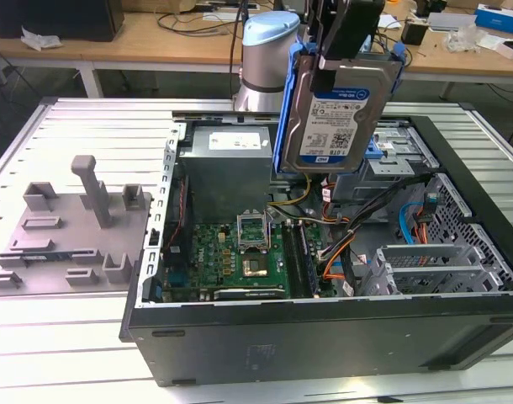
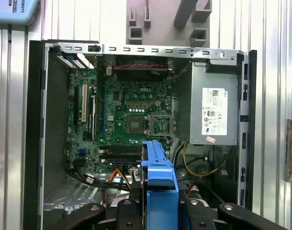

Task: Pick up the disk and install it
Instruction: 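Insert the disk into the insertion slot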

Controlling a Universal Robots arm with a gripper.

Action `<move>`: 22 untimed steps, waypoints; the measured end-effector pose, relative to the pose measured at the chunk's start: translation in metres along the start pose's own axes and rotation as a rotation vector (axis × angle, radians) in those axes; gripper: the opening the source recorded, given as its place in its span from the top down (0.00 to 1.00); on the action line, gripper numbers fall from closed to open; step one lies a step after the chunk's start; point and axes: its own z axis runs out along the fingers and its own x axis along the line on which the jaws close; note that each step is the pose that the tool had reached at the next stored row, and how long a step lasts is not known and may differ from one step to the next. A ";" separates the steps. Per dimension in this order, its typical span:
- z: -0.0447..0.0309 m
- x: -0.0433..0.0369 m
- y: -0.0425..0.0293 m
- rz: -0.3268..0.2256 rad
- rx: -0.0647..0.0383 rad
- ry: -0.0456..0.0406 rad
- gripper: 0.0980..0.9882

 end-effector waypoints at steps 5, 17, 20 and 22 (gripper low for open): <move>0.0000 0.0007 0.0000 0.000 0.000 0.0000 0.70; -0.0001 0.0128 0.0004 0.000 0.001 0.0000 0.70; 0.0010 0.0407 0.0010 0.000 0.010 0.0001 0.70; 0.0026 0.0586 0.0013 0.000 0.028 0.0005 0.70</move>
